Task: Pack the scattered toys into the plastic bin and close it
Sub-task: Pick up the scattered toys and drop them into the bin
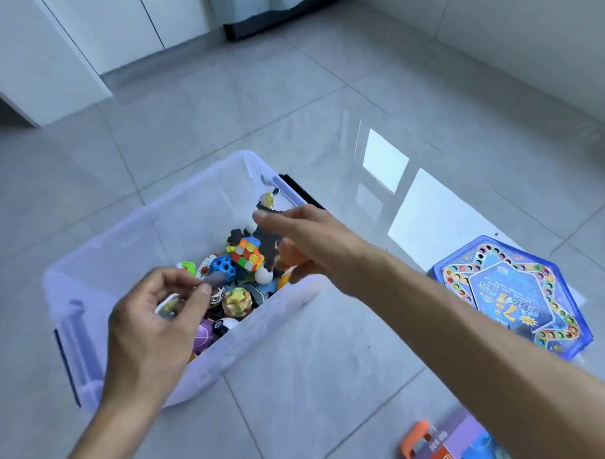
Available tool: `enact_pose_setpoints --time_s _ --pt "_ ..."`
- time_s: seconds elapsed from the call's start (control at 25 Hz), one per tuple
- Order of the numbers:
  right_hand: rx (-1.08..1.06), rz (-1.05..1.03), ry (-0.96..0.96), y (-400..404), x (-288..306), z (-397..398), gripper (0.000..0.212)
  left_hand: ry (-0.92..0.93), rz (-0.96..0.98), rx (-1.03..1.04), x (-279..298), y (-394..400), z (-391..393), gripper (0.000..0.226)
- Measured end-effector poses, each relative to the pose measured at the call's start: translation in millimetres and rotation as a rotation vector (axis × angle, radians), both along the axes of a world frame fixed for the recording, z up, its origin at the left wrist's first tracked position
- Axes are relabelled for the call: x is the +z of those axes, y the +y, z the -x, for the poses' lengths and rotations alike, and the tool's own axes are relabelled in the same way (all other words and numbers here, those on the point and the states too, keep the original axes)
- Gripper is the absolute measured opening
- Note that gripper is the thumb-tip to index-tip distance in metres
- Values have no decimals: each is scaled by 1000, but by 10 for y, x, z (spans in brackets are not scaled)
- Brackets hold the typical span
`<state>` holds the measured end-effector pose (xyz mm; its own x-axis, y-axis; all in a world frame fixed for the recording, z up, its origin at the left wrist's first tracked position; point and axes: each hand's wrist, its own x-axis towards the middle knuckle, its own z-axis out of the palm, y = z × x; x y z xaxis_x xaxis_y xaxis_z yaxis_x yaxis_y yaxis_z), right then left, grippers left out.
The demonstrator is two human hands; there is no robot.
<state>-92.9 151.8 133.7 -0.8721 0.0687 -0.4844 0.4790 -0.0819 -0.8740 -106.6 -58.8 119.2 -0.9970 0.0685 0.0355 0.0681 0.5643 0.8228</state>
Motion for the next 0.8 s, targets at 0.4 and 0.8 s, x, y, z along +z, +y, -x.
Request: enact_pose_setpoints --time_s 0.4,0.8 --pt "-462 -578 -112 895 -1512 -715 16 386 222 -728 -882 1105 -524 18" --pt "391 -1133 -184 1563 -2562 -243 74 -37 796 -795 -2715 2395 322 61"
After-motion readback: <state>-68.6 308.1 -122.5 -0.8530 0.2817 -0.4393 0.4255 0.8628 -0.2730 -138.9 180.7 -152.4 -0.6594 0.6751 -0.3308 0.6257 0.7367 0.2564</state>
